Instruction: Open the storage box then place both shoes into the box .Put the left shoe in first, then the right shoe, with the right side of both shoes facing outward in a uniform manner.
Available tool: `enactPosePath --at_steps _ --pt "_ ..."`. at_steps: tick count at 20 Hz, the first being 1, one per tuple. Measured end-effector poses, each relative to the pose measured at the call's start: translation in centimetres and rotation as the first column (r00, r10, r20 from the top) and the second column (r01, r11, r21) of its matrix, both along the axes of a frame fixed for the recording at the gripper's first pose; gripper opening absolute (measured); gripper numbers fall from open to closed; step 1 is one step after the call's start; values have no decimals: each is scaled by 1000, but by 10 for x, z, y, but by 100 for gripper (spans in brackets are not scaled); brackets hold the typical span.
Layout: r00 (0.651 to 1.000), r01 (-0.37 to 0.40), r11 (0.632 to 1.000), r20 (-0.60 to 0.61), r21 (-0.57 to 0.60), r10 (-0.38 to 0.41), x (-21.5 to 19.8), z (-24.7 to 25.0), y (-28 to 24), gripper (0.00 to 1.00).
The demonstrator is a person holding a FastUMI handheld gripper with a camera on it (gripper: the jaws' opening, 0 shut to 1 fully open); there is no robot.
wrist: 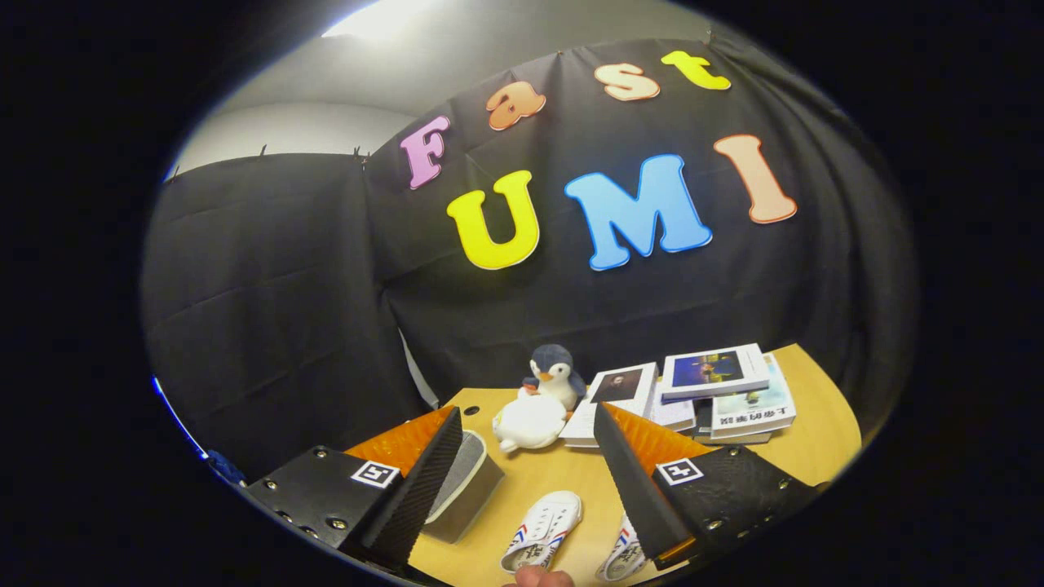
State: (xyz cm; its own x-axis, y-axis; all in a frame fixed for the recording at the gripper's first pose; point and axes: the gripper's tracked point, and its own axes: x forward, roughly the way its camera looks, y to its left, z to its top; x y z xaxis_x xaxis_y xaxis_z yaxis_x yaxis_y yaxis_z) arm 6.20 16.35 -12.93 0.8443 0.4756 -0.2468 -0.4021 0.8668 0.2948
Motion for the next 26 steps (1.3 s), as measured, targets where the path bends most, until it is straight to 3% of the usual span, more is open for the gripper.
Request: enactPosePath --at_steps 6,8,13,20,26 --pt "975 -149 985 -155 81 161 0 -55 64 96" --pt "951 -210 971 -208 115 230 -5 -76 90 97" --pt "895 -263 945 -316 195 315 -9 -123 130 97" --pt "843 -241 927 -413 286 346 -11 -172 160 97" --pt "773 -191 898 -503 397 387 -9 -199 178 96"
